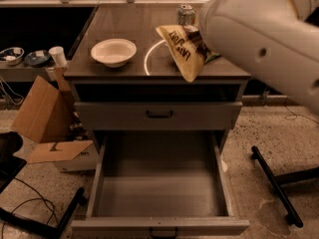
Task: Place brown chip bag into middle drawer
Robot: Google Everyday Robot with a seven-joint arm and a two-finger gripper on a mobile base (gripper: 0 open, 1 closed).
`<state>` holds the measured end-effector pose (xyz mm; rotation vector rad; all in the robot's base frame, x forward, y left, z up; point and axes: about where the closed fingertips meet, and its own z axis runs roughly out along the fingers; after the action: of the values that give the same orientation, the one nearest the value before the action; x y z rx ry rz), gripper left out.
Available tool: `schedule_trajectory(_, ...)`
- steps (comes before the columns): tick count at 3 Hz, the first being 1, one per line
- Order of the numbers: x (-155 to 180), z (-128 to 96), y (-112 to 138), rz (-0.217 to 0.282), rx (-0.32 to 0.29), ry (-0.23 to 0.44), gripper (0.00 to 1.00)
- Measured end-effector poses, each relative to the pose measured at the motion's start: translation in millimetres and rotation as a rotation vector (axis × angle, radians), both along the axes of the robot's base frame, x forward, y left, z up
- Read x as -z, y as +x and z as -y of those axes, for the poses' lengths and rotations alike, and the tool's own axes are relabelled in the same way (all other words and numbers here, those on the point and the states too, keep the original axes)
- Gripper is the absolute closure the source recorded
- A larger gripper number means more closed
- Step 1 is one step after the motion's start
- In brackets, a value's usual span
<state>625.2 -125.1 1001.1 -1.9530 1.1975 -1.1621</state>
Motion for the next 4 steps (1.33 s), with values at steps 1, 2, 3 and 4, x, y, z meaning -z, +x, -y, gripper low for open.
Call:
schedule_trajectory(1, 49.3, -16.5, -37.3, -0.067, 0.047, 0.049, 1.0)
schedule_trajectory(2, 110.7, -33.3, -63.4, -0.144, 0.085, 0.182, 1.0)
schedule_trajectory(3, 168.4, -49.5, -81.1, -0.207, 0.093, 0.313, 1.0)
schedule_trajectory(4, 223.9, -62.3, -102.4, -0.275, 0.097, 0.478, 1.0)
